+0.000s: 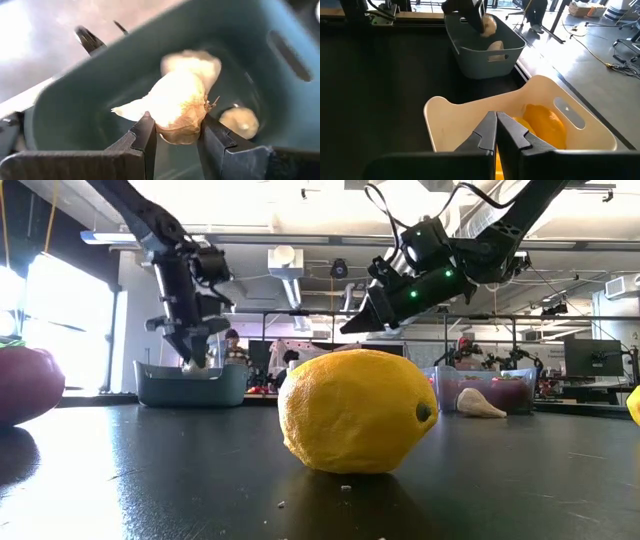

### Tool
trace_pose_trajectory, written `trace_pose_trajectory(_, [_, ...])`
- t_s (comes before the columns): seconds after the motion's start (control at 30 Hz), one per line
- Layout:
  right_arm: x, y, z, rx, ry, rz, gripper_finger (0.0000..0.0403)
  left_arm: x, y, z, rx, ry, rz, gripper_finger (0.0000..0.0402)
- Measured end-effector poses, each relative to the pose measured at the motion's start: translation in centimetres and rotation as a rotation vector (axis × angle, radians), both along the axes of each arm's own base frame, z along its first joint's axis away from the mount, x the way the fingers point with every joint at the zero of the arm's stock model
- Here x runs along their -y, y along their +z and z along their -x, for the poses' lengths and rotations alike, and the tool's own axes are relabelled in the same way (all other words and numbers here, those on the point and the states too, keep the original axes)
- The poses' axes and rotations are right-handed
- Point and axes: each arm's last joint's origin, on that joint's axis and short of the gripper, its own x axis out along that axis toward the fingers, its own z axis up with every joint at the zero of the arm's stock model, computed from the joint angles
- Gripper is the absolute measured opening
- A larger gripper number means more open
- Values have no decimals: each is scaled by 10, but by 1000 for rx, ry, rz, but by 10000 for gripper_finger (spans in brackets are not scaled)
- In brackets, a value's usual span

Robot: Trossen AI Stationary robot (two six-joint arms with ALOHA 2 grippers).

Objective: Sort produce into baskets
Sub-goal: Put the white garlic into the blue bin, then put the yellow lemon into the white bin

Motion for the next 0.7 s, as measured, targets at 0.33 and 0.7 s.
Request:
trace_pose_trajectory(0.33, [0, 0, 0, 8, -9, -22, 0, -8, -22, 0, -56, -61, -13, 115])
trace_pose_trajectory(0.7, [1, 0, 0, 12, -34, -34, 0, 3, -21, -11, -213, -130, -104, 225])
